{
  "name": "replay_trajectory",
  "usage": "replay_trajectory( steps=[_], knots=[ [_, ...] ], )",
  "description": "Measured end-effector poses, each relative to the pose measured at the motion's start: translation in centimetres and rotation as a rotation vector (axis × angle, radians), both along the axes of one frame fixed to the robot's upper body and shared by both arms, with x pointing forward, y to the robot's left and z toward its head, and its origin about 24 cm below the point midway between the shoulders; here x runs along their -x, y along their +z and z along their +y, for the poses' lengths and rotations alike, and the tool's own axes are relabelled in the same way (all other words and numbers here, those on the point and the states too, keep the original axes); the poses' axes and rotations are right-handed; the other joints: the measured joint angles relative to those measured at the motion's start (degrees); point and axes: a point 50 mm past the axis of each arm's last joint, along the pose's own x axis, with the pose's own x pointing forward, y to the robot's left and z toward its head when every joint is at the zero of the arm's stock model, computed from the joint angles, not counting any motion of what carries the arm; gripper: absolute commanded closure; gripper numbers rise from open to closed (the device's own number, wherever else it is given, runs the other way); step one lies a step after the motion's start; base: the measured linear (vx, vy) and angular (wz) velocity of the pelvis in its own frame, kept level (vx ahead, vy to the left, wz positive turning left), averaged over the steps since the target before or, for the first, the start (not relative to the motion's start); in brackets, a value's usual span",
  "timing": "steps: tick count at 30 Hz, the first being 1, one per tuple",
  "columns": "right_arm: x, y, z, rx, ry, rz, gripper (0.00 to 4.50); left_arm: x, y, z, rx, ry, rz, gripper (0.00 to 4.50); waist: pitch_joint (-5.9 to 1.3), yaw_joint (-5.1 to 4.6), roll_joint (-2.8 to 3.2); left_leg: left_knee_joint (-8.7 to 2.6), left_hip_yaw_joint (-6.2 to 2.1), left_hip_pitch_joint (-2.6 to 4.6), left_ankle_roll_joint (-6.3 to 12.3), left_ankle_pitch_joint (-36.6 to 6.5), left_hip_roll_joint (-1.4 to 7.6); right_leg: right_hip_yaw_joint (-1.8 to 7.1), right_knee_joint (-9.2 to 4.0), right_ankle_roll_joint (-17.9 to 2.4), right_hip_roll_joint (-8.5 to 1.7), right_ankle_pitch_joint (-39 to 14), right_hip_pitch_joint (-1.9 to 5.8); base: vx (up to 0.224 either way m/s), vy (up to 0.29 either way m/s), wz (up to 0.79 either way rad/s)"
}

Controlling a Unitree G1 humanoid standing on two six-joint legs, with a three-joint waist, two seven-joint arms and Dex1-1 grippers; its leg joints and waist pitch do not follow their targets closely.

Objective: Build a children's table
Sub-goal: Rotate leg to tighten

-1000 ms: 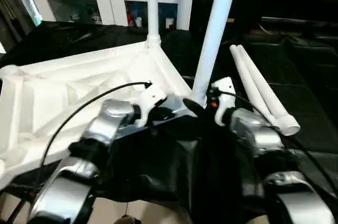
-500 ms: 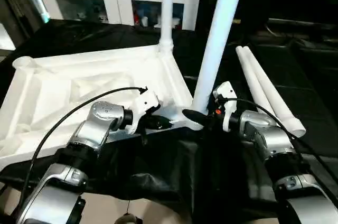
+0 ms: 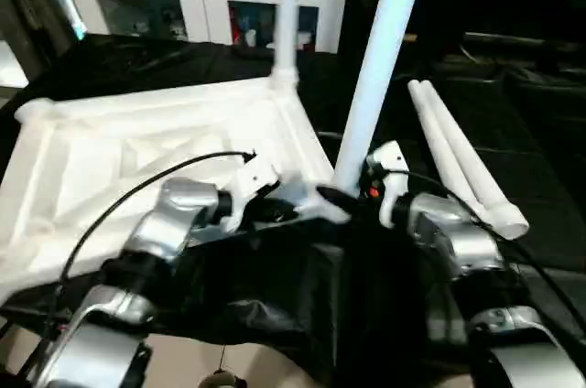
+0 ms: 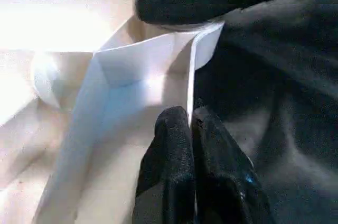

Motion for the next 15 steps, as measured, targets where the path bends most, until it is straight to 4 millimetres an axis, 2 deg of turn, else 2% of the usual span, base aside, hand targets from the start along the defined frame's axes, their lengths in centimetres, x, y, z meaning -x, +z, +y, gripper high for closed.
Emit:
replay_trajectory(
  steps=[6, 10, 11, 15],
  knots=[
    [-1.2, 0.0, 0.9, 0.018, -0.256, -0.001, 1.75, -0.9, 0.0, -2.2, -0.008, 0.091, -0.022, 4.50, -0.01, 0.07, 0.00, -0.02, 0.00, -0.02, 0.00, 0.0, -0.02, 0.01, -0.01, 0.0, -0.02, 0.0, 0.01, 0.000, 0.000, 0.00],
    [-1.2, -0.1, 1.1, 0.025, -0.270, -0.032, 1.75, -1.0, 0.0, -2.4, -0.012, 0.089, -0.037, 4.50, -0.01, 0.15, 0.00, -0.10, 0.00, -0.03, 0.00, 0.0, -0.02, 0.01, -0.01, -0.1, -0.01, 0.1, -0.01, 0.000, 0.000, 0.00],
    [-1.2, -0.1, 1.1, 0.024, -0.267, -0.034, 1.20, -0.9, 0.0, -2.4, -0.012, 0.086, -0.040, 4.50, -0.03, 0.17, 0.17, -0.09, 0.00, -0.03, 0.00, 0.0, -0.02, 0.01, -0.01, -0.1, -0.01, 0.1, -0.01, 0.000, 0.000, 0.00],
    [-1.0, -0.1, 1.2, 0.010, -0.188, -0.038, 1.06, -1.0, 0.0, -1.5, -0.019, 0.067, -0.049, 4.50, -0.03, -0.22, 0.19, -0.10, -0.01, -0.02, 0.00, 0.0, 0.01, 0.00, 0.00, -0.1, 0.02, 0.1, -0.02, 0.000, 0.000, 0.00]
  ],
)
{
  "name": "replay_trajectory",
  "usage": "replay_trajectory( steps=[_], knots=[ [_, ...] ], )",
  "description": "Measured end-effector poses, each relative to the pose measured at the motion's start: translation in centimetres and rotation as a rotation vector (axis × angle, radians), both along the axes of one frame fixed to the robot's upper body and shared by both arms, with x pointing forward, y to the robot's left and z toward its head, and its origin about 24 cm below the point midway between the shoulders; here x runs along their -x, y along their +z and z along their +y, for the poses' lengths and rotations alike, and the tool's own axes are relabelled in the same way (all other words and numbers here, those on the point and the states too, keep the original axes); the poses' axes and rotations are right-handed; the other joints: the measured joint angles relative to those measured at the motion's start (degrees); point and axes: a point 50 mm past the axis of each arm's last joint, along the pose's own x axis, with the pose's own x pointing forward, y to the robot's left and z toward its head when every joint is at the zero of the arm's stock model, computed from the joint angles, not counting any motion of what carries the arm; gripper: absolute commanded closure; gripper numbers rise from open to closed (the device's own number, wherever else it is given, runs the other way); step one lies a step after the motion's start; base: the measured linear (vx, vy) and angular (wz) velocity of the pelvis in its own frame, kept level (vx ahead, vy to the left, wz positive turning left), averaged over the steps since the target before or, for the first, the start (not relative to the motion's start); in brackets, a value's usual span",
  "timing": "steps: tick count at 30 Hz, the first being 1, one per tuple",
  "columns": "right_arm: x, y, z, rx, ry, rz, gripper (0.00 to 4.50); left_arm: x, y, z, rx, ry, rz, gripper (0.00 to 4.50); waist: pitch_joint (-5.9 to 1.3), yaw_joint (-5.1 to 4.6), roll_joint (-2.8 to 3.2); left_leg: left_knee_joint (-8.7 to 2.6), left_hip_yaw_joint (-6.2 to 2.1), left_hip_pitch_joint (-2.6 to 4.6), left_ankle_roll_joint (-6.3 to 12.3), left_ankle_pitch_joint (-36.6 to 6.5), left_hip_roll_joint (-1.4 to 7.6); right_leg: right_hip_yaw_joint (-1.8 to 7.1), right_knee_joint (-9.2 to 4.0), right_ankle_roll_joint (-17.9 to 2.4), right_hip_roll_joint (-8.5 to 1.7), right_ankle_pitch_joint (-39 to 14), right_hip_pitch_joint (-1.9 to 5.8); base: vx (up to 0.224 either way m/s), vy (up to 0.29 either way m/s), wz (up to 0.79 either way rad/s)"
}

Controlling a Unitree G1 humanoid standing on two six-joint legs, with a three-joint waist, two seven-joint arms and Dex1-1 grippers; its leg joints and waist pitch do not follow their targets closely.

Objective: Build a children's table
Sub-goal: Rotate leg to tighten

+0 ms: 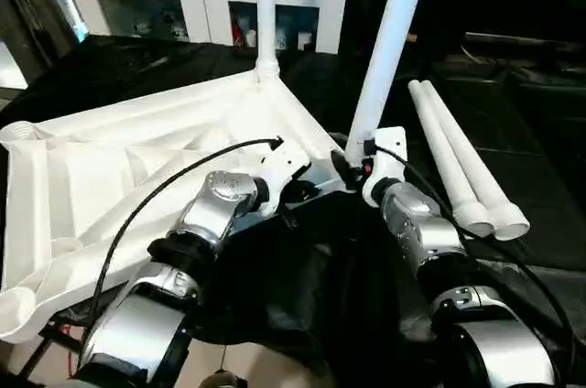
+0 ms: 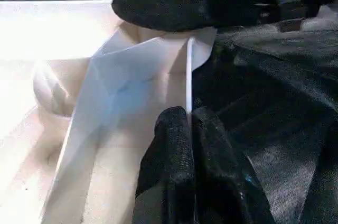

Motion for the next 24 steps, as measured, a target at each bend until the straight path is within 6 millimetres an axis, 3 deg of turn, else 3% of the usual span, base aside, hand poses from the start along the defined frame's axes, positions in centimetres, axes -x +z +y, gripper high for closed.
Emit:
replay_trajectory(
  steps=[2, 5, 17, 24],
  knots=[
    [0.1, 0.0, -0.1, 0.012, 0.039, -0.006, 0.73, 0.1, 0.0, 0.4, -0.002, -0.016, -0.002, 4.50, 0.00, -0.23, 0.00, 0.00, -0.01, 0.00, 0.00, 0.0, 0.00, 0.00, 0.01, 0.0, 0.00, 0.0, 0.00, 0.000, 0.000, 0.00],
    [0.5, -0.1, -0.3, 0.054, 0.164, -0.022, 0.73, 0.4, 0.0, 1.4, -0.005, -0.049, -0.009, 4.50, 0.00, -0.65, 0.00, -0.02, 0.00, -0.01, 0.00, 0.0, 0.00, 0.00, 0.00, -0.1, 0.00, 0.1, -0.01, 0.000, 0.000, 0.00],
    [2.7, 0.3, -2.6, 0.083, 0.556, -0.019, 0.73, 2.4, 0.1, 3.8, -0.004, -0.241, 0.028, 4.50, 0.02, 0.53, -0.04, -0.08, 0.01, -0.04, 0.00, 0.0, 0.01, -0.02, -0.02, -0.1, 0.00, 0.0, -0.04, 0.000, 0.000, 0.00],
    [3.3, 0.5, -2.6, 0.077, 0.635, -0.012, 1.35, 3.1, 0.2, 4.6, -0.003, -0.291, 0.056, 4.50, 0.05, 0.97, -0.11, -0.08, 0.01, -0.05, 0.00, 0.0, 0.01, -0.02, -0.02, -0.1, 0.00, 0.0, -0.05, 0.000, 0.000, 0.00]
  ],
)
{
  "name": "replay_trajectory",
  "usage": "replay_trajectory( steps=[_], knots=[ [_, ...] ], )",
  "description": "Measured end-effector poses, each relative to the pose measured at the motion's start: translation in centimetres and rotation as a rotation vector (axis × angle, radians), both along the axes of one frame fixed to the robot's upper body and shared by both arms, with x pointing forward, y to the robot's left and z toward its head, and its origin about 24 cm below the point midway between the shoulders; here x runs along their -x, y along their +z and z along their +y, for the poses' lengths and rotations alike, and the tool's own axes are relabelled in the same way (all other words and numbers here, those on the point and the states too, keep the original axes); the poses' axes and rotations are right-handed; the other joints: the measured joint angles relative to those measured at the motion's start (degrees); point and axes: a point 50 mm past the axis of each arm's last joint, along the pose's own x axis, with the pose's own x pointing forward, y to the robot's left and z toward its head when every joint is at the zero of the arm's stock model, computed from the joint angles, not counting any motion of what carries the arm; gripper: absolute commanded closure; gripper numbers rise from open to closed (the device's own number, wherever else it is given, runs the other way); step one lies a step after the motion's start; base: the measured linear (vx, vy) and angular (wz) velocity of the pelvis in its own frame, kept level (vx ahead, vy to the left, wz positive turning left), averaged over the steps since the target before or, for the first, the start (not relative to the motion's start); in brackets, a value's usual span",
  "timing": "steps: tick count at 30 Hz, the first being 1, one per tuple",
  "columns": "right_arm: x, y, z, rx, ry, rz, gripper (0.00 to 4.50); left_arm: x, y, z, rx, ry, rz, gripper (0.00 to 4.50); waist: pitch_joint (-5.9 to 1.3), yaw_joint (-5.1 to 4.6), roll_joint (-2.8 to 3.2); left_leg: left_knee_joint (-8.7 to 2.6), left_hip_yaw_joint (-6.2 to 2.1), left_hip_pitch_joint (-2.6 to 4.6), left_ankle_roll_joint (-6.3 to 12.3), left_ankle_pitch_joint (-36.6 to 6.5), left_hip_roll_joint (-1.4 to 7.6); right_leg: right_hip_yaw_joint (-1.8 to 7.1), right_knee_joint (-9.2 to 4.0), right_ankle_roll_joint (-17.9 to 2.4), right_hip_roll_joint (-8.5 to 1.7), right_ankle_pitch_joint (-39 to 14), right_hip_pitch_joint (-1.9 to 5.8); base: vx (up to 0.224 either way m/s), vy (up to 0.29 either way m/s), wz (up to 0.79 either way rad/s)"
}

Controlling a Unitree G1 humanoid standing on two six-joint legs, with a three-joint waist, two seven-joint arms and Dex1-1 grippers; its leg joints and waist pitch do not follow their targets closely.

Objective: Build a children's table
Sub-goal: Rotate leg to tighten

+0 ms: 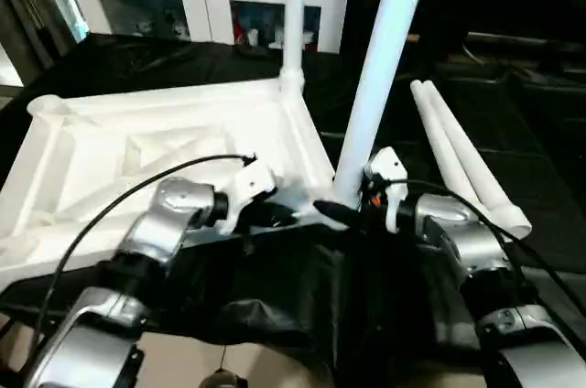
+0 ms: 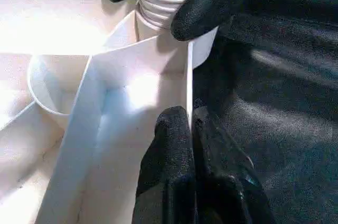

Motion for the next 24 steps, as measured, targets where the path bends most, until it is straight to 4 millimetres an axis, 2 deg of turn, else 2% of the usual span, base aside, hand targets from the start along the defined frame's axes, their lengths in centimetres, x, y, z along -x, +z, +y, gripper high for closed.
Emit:
replay_trajectory(
  steps=[4, 8, 13, 16, 19, 22, 24],
  knots=[
    [0.1, 0.1, 0.1, 0.004, 0.013, 0.003, 1.67, 0.1, 0.1, 0.1, -0.001, -0.009, 0.001, 4.50, 0.00, 0.00, 0.00, -0.04, 0.00, 0.00, 0.00, 0.0, 0.00, 0.00, 0.00, 0.0, 0.00, 0.0, -0.01, 0.000, 0.000, 0.00],
    [0.1, -0.1, 0.4, -0.002, -0.026, 0.000, 1.71, -0.1, 0.0, -0.3, 0.005, 0.025, -0.008, 4.50, 0.00, -0.01, 0.00, -0.03, 0.00, 0.01, 0.00, 0.0, -0.01, 0.00, 0.00, 0.0, 0.00, 0.0, -0.01, 0.000, 0.000, 0.00],
    [-1.2, -0.6, 0.9, -0.013, -0.298, -0.018, 1.73, -1.4, -0.2, -2.3, 0.008, 0.148, -0.027, 4.50, -0.01, -0.24, 0.00, 0.15, 0.00, 0.04, 0.00, 0.0, -0.02, 0.02, 0.02, 0.2, -0.02, -0.1, 0.03, 0.000, 0.000, 0.00],
    [-2.3, -0.7, 1.0, -0.020, -0.503, -0.004, 1.73, -2.4, -0.2, -4.3, 0.007, 0.233, -0.031, 4.50, -0.01, -0.24, -0.01, 0.21, 0.00, 0.05, 0.00, 0.0, -0.03, 0.03, 0.02, 0.2, -0.03, -0.1, 0.08, 0.000, 0.000, 0.00],
    [-2.9, -0.7, 1.3, -0.020, -0.628, -0.002, 1.73, -2.7, -0.3, -5.5, 0.011, 0.277, -0.034, 4.50, -0.04, -0.23, 0.03, 0.12, 0.00, 0.06, 0.00, 0.0, -0.06, 0.04, -0.01, 0.2, -0.04, -0.1, 0.08, 0.000, 0.000, 0.00],
    [-3.0, -0.7, 1.5, -0.023, -0.666, -0.021, 1.73, -2.7, -0.3, -5.8, 0.007, 0.277, -0.055, 4.50, -0.07, -0.13, 0.08, -0.03, 0.00, 0.06, 0.00, 0.0, -0.05, 0.03, -0.01, 0.0, -0.03, 0.0, 0.06, 0.000, 0.000, 0.00],
    [-3.0, -0.7, 1.5, -0.026, -0.669, -0.026, 1.17, -2.7, -0.3, -5.8, -0.001, 0.265, -0.077, 4.50, -0.07, -0.04, 0.08, -0.04, 0.00, 0.06, 0.00, 0.0, -0.05, 0.03, -0.01, 0.0, -0.03, 0.0, 0.05, 0.000, 0.000, 0.00]
  ],
)
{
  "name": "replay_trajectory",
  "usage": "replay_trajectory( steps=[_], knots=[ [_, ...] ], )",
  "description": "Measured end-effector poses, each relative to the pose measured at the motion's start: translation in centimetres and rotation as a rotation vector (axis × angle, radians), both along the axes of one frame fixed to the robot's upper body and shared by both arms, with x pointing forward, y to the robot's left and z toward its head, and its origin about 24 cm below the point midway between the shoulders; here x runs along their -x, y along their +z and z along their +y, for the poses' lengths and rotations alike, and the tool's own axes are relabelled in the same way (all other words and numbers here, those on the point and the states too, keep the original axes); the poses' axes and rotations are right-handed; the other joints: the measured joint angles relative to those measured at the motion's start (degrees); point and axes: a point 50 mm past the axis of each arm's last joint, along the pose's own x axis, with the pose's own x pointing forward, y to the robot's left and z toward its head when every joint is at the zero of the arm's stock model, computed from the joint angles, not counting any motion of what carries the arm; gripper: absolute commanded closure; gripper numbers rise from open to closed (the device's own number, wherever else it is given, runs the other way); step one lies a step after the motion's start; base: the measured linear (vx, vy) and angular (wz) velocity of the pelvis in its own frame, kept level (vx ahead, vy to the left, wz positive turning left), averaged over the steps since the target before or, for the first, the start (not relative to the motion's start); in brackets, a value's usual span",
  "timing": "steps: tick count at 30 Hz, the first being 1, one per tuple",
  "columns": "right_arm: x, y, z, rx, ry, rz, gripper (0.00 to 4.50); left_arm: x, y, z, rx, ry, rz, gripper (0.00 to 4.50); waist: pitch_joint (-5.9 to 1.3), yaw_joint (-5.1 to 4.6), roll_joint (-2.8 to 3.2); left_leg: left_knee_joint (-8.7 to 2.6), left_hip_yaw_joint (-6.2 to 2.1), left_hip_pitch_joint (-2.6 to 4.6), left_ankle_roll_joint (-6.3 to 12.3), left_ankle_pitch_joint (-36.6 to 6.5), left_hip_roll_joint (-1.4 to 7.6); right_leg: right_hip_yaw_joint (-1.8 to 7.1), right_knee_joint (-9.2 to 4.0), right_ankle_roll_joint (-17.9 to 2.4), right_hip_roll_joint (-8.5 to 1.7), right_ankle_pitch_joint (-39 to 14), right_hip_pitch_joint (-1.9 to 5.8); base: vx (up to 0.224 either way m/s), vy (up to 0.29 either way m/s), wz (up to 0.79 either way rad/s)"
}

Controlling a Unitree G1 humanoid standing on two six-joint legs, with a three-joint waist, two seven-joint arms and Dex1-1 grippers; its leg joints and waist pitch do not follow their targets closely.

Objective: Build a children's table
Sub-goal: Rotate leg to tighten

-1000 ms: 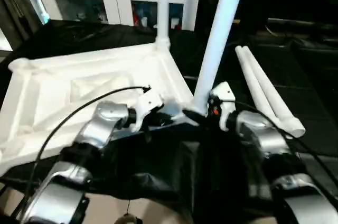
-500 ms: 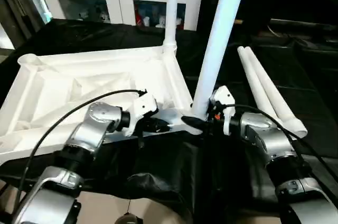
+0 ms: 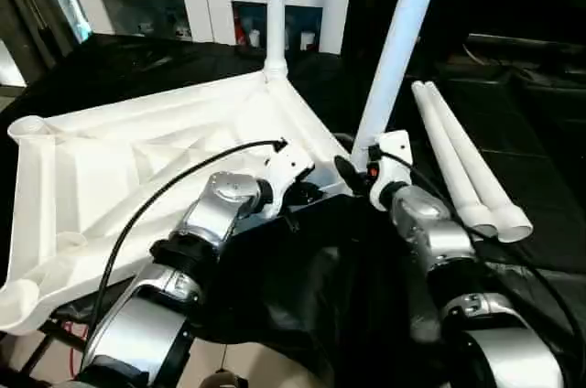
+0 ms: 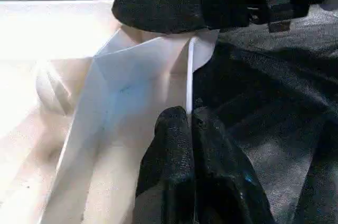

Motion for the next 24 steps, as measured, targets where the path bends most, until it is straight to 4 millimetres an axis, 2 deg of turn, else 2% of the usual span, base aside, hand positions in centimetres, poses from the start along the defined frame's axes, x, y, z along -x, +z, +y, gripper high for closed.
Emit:
replay_trajectory(
  steps=[4, 8, 9, 11, 14, 17, 21, 24],
  knots=[
    [0.1, -0.1, 0.3, 0.009, 0.003, -0.006, 0.82, 0.0, -0.1, 0.0, -0.009, 0.000, -0.024, 4.50, 0.00, -0.14, 0.00, 0.04, 0.00, 0.02, 0.00, 0.0, 0.00, 0.00, 0.00, 0.1, 0.00, 0.0, 0.01, 0.000, 0.000, 0.00],
    [0.4, -0.4, 0.2, 0.073, -0.010, -0.031, 0.82, -0.1, -0.3, -0.2, -0.026, 0.002, -0.067, 4.50, 0.01, 0.01, 0.00, 0.06, 0.00, 0.03, 0.00, 0.0, 0.00, 0.00, 0.00, 0.2, 0.00, -0.1, 0.02, 0.000, 0.000, 0.00],
    [0.5, -0.4, 0.1, 0.075, -0.014, -0.037, 0.75, -0.2, -0.3, -0.3, -0.026, 0.008, -0.071, 4.23, 0.01, 0.03, -0.02, 0.07, 0.00, 0.03, 0.00, 0.0, -0.01, 0.00, 0.00, 0.2, -0.01, -0.1, 0.02, 0.000, 0.000, 0.00],
    [0.8, -0.5, -0.4, 0.076, -0.023, -0.051, 0.72, -0.3, -0.2, -0.5, -0.013, 0.022, -0.075, 3.95, 0.04, 0.11, -0.05, 0.10, 0.00, 0.00, 0.01, 0.0, -0.02, 0.01, 0.00, 0.2, -0.02, -0.1, 0.02, 0.000, 0.000, 0.00],
    [2.0, -0.8, -1.4, 0.041, -0.045, -0.075, 0.72, -0.7, 0.9, -1.3, 0.094, 0.075, -0.149, 3.74, 0.31, 0.28, -0.80, 0.14, -0.02, -0.10, 0.02, 0.0, 0.05, -0.04, -0.01, 0.2, 0.01, -0.1, 0.01, 0.000, 0.000, 0.00],
    [3.1, -0.7, -2.2, 0.014, -0.046, -0.105, 0.72, -1.3, 2.1, -1.2, 0.120, 0.124, -0.221, 3.56, 0.31, -0.17, -0.83, 0.07, 0.00, -0.50, 0.08, 0.0, 0.04, -0.05, -0.22, 0.0, 0.01, 0.1, -0.23, 0.000, 0.000, 0.00],
    [4.9, -0.5, -3.0, 0.036, 0.025, -0.144, 0.72, -2.4, 3.4, 2.4, 0.091, 0.271, -0.314, 3.29, 0.30, -0.66, -0.80, -0.03, -0.01, -0.71, 0.11, 0.0, 0.15, -0.17, -0.27, 0.0, 0.09, 0.1, -0.47, 0.000, 0.000, 0.00],
    [5.7, -0.3, -2.2, 0.054, 0.133, -0.129, 0.72, -2.7, 4.0, 5.9, 0.019, 0.391, -0.367, 3.29, 0.30, -1.29, -0.80, -0.06, -0.03, -0.73, 0.08, 0.0, 0.18, -0.23, -0.26, 0.0, 0.11, 0.1, -0.49, 0.000, 0.000, 0.00]
  ],
)
